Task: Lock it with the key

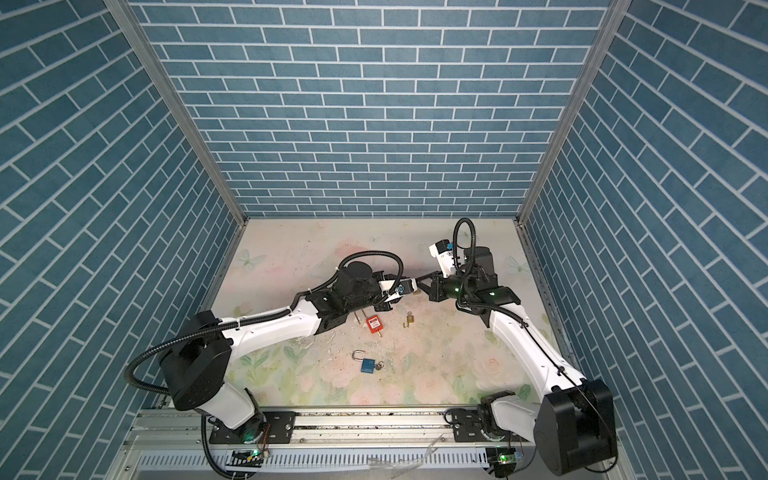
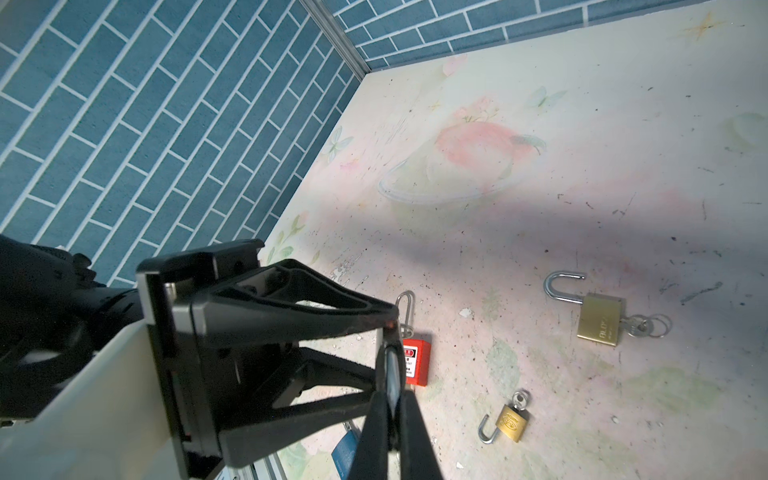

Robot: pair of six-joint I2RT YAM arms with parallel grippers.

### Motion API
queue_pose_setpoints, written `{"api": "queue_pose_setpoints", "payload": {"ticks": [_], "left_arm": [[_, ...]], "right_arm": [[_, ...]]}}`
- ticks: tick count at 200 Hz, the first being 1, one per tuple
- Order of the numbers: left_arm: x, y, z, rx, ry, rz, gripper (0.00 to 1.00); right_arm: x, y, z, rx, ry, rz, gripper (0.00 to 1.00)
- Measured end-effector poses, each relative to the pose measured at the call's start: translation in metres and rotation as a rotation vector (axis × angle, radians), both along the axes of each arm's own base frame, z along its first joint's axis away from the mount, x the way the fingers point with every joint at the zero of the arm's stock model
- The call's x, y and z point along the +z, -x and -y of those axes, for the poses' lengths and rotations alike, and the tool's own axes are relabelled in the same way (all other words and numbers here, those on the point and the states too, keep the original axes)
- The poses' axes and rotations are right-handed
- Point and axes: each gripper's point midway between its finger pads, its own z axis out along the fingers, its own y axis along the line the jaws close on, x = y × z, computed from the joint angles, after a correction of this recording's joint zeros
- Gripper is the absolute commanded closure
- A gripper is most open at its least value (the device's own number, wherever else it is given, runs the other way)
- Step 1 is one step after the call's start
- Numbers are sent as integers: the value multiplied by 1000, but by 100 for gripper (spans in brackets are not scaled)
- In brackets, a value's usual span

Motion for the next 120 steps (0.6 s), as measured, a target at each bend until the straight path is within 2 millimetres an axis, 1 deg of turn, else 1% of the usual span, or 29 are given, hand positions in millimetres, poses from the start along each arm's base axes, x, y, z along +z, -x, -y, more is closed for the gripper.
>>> {"api": "queue_pose_setpoints", "payload": {"ticks": [50,120], "left_arm": [[-1,-3,-1,19,4,-6,96],[-17,-5,1,41,9,-75,96]], "right_arm": [[-2,-4,-2,7,-10,6,100],[-20,-9,-3,1,-21,-37,100]]}}
